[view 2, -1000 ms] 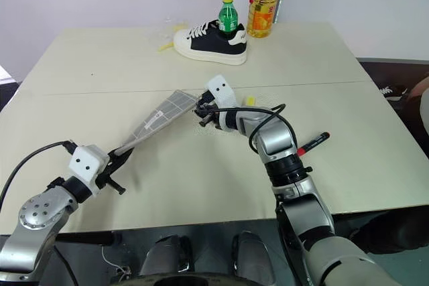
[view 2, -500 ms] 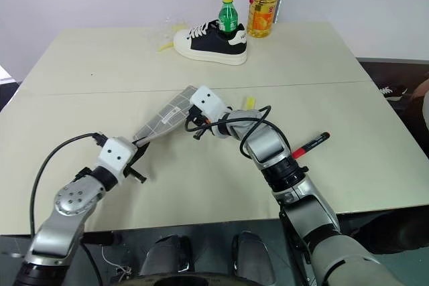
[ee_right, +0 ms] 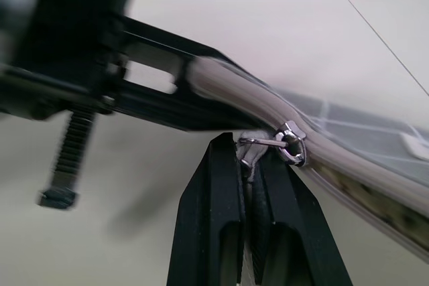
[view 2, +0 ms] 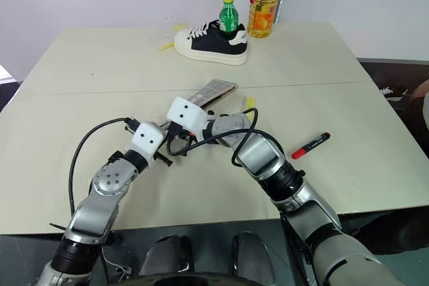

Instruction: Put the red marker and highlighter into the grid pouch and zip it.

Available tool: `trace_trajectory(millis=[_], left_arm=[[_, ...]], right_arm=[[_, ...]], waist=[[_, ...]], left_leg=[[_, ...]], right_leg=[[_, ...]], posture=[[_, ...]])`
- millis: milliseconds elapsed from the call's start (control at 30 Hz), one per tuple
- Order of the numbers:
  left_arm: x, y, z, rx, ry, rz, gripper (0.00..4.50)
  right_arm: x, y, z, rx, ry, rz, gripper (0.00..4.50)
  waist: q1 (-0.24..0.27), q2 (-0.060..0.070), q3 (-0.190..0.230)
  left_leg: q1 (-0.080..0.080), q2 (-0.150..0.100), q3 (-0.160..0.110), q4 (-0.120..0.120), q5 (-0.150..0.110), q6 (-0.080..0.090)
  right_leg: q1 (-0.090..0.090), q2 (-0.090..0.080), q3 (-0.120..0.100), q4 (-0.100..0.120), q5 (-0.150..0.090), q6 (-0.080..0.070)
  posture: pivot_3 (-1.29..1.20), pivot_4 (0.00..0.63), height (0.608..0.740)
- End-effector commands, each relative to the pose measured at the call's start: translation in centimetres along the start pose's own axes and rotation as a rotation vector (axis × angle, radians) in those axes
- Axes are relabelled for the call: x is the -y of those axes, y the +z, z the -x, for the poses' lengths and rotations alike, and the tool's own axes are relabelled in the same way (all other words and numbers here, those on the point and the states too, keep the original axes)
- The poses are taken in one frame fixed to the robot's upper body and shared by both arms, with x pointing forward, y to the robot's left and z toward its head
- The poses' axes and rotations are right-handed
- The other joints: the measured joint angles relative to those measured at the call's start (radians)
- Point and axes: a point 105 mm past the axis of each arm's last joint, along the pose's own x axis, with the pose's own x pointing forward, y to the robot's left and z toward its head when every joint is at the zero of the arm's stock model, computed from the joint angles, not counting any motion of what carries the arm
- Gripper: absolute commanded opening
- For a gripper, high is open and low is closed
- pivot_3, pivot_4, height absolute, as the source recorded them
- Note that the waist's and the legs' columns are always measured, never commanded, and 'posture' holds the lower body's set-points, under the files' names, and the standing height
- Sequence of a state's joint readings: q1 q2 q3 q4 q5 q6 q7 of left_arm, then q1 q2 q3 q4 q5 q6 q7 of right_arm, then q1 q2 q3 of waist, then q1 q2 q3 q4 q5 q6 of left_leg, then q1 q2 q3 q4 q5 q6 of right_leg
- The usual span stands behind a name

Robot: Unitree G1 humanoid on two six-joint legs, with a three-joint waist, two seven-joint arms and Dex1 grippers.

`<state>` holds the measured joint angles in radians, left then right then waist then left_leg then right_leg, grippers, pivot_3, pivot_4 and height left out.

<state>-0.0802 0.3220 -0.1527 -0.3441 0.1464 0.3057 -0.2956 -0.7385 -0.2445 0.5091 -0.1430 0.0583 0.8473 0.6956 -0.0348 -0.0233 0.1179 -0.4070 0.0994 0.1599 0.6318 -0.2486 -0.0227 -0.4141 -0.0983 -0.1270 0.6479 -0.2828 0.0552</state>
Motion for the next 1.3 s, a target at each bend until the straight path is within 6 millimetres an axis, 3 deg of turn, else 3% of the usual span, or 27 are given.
trace_trajectory(millis=[33,133,233,367,500,667,800,967,1067,1233,1300], left_arm=[[-0.2,0.8,-0.3,0.021,0.021,-0.008,0.00],[-0.7,0.8,-0.3,0.017,0.049,0.003,0.00],[-1.7,0.7,0.1,0.015,0.077,0.000,0.00],[-3.3,0.4,0.8,0.014,0.117,-0.016,0.00],[-4.6,0.0,1.4,0.007,0.141,-0.042,0.00],[-5.0,-0.4,1.1,0.009,0.144,-0.055,0.00],[-4.9,-0.5,0.8,0.024,0.143,-0.053,0.00],[-4.7,-0.3,0.4,0.036,0.143,-0.048,0.00],[-4.6,-0.3,0.3,0.040,0.146,-0.041,0.00],[-4.5,-0.3,0.2,0.040,0.153,-0.027,0.00],[-4.6,-0.4,0.3,0.038,0.156,-0.023,0.00]], right_arm=[[-1.2,1.9,0.2,0.053,0.046,0.067,0.04],[-1.4,1.9,0.6,0.064,0.080,0.058,0.94],[-0.3,1.9,2.2,0.092,0.079,0.068,2.50],[3.1,0.2,5.3,0.044,-0.038,0.040,4.48],[8.4,-2.9,7.8,-0.037,-0.293,-0.170,4.48],[12.4,-7.1,9.5,-0.095,-0.596,-0.506,4.48],[12.9,-9.2,9.3,-0.156,-0.746,-0.626,4.48],[11.6,-11.0,8.1,-0.228,-0.794,-0.733,4.48],[10.7,-10.9,7.4,-0.208,-0.754,-0.796,3.64],[10.7,-11.0,7.6,-0.232,-0.771,-0.781,1.04],[10.8,-10.8,7.6,-0.233,-0.767,-0.762,0.84]], waist=[[0.000,0.000,0.000],[0.000,0.000,0.000],[0.000,0.000,0.000],[0.016,0.000,0.000],[0.021,0.000,0.000],[0.019,0.000,0.000],[0.018,0.000,0.000],[0.018,0.001,0.000],[0.018,0.001,0.000],[0.017,0.000,0.000],[0.017,0.000,0.000]], left_leg=[[0.000,0.000,0.000,0.000,0.000,0.000],[0.000,0.000,0.000,0.000,0.000,0.000],[0.000,0.000,0.000,0.000,0.000,0.000],[0.000,0.000,0.000,0.001,0.000,0.000],[0.000,0.000,0.000,0.001,0.000,0.000],[0.000,0.000,0.000,0.001,0.000,0.000],[0.000,0.000,0.001,0.000,0.000,0.000],[0.000,0.000,0.001,0.000,0.000,0.000],[0.000,0.000,0.001,0.000,0.000,0.000],[0.000,0.000,0.001,0.000,0.000,0.000],[0.000,0.000,0.000,0.000,0.000,0.000]], right_leg=[[0.000,0.000,0.000,0.000,0.000,0.000],[0.000,0.000,0.000,0.000,0.000,0.000],[0.000,0.000,0.000,0.000,0.000,0.000],[0.001,0.000,0.000,-0.001,0.000,0.000],[0.001,-0.001,0.000,-0.001,0.000,0.000],[0.001,0.000,0.000,0.000,0.000,0.000],[0.000,0.000,0.000,0.000,0.000,0.000],[0.000,0.000,0.000,0.000,0.000,0.000],[0.000,0.000,0.000,0.000,0.000,0.000],[0.000,0.000,0.000,0.000,0.000,0.000],[0.000,0.000,0.000,0.000,0.000,0.000]], posture=[[0.00,0.150,0.705],[0.00,0.150,0.705],[0.00,0.150,0.705],[0.00,0.150,0.705],[0.00,0.150,0.705],[0.00,0.150,0.705],[0.00,0.150,0.705],[0.00,0.150,0.705],[0.00,0.150,0.705],[0.00,0.150,0.705],[0.00,0.150,0.705]])
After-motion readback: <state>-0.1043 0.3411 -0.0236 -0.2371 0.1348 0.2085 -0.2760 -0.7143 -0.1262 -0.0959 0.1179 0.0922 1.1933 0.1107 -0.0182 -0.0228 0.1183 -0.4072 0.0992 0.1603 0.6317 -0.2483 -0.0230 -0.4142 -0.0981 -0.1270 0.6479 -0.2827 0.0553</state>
